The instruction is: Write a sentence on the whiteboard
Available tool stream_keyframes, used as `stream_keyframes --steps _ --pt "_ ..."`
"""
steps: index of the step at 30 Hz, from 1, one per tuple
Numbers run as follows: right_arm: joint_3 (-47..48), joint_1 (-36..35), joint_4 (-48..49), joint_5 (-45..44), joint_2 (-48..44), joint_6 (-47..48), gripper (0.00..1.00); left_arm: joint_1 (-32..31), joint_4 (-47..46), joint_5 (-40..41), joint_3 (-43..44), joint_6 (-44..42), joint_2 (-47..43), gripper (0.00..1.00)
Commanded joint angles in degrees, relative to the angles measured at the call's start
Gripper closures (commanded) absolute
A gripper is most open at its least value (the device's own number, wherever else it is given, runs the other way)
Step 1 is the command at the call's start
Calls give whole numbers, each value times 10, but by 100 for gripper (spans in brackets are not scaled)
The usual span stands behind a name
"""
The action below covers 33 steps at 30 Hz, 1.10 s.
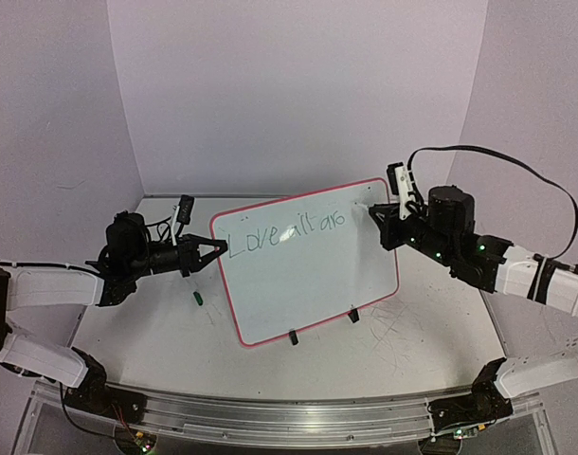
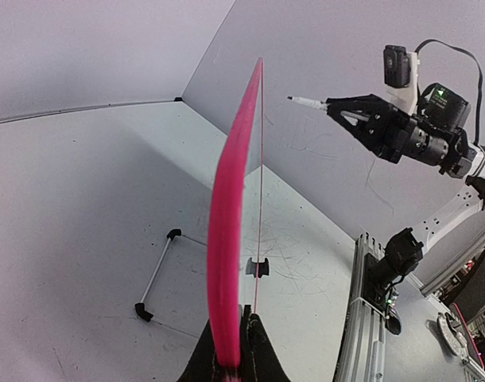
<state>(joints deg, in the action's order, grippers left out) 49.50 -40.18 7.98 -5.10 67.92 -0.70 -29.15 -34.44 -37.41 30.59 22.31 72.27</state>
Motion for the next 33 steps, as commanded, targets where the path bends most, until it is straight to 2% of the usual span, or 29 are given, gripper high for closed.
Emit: stream_keyframes --steps 1,22,33 --pt "20 0 0 44 21 31 100 2 51 28 -6 -47 -6 100" --pt "34 1 8 30 45 29 100 2 53 26 -2 -52 5 100" --pt "31 1 13 -23 57 21 100 3 54 28 -3 -53 9 100"
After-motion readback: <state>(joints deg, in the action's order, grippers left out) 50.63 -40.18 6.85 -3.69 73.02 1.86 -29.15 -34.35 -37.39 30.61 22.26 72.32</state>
